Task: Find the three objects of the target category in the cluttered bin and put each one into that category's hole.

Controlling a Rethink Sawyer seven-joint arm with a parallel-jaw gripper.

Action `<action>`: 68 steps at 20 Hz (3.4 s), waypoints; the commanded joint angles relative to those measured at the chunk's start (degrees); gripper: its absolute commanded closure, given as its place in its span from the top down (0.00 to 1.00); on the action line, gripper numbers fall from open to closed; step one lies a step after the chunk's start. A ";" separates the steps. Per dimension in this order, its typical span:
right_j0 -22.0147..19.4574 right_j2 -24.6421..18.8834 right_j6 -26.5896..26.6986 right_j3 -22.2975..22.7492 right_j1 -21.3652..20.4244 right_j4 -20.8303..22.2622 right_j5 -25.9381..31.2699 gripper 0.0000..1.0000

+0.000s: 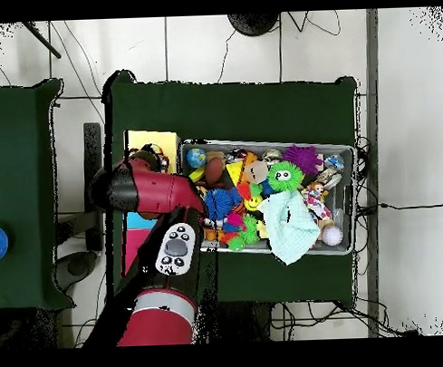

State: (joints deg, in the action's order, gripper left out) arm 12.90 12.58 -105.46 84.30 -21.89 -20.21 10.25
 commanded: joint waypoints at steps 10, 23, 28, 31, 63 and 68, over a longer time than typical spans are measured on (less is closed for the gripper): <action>-0.23 2.72 -11.87 5.50 3.23 -1.64 15.20 1.00; -0.82 3.34 -11.04 4.79 -0.94 -0.64 20.16 1.00; -0.99 3.41 -10.92 4.21 -1.15 -0.40 21.33 1.00; -1.10 3.37 -10.91 4.05 -1.36 -0.36 21.93 1.00; -2.33 8.26 -8.00 -2.52 -14.07 3.34 45.23 1.00; -3.56 7.89 -6.77 -4.00 -13.86 4.93 44.10 1.00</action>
State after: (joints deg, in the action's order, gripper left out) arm 11.91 21.64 -105.46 81.88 -35.71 -18.50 51.38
